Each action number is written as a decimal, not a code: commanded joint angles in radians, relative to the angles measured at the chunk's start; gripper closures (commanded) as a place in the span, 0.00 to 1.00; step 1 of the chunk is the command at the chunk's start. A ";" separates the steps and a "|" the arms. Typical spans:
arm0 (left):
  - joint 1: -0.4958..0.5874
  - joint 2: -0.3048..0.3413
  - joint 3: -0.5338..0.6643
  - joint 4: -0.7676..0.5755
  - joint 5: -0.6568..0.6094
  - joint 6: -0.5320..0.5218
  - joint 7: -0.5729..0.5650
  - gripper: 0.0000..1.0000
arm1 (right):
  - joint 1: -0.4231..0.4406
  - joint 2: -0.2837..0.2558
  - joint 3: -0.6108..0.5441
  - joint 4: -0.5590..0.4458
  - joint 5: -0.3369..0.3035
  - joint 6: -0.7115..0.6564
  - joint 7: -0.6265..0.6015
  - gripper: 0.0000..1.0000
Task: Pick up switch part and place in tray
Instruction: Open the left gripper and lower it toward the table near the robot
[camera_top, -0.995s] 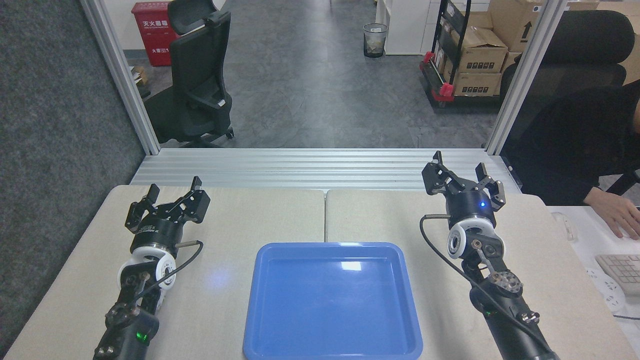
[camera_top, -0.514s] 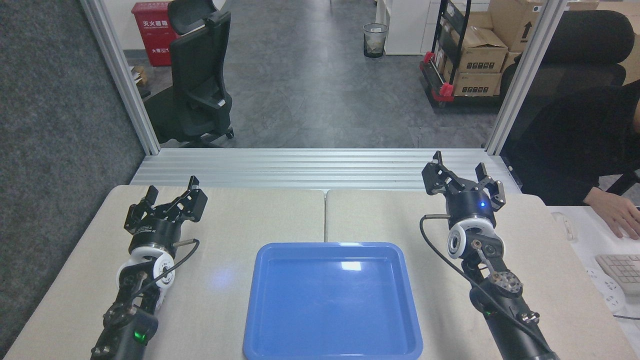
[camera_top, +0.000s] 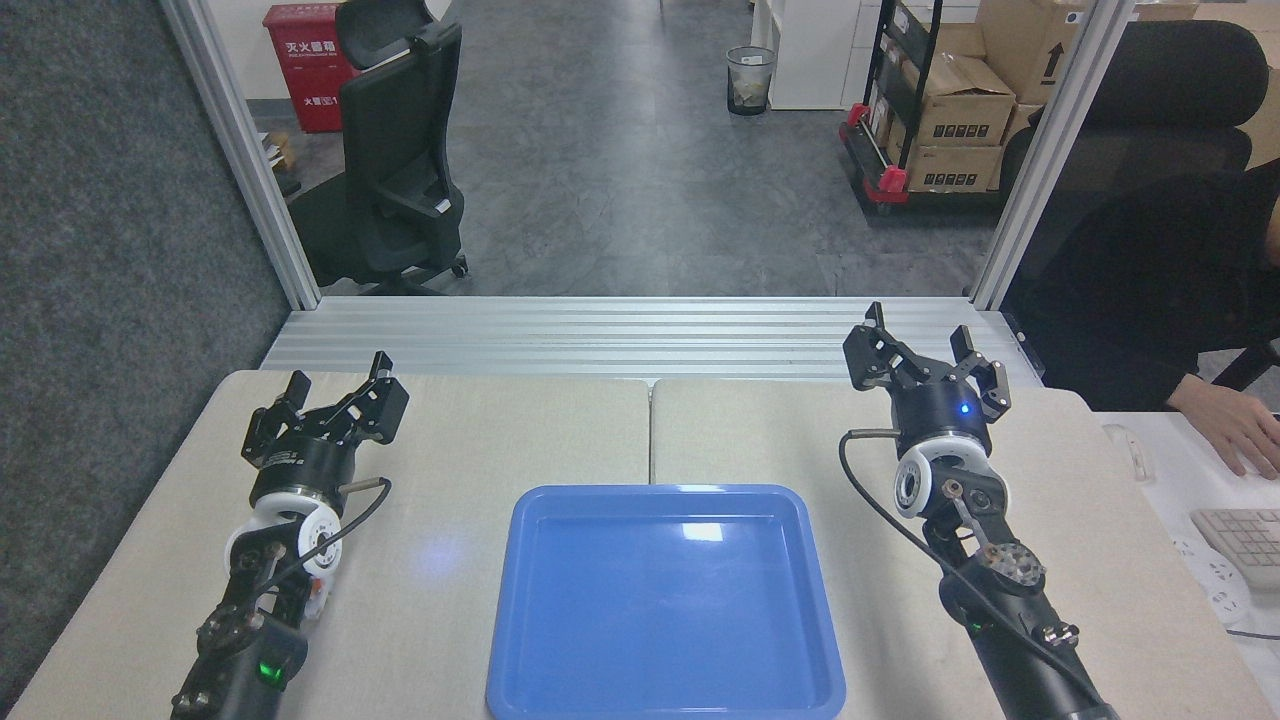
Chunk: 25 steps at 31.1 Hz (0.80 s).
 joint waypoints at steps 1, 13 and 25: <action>-0.002 0.015 0.024 -0.003 -0.001 -0.006 -0.001 0.00 | 0.000 -0.001 0.000 0.000 0.000 0.001 0.000 0.00; 0.007 0.016 0.020 -0.012 -0.007 -0.045 0.001 0.00 | 0.000 -0.001 0.000 0.000 0.000 -0.001 0.000 0.00; 0.170 0.051 0.015 -0.055 -0.196 -0.059 0.036 0.00 | 0.000 -0.001 -0.001 0.000 0.000 -0.001 0.000 0.00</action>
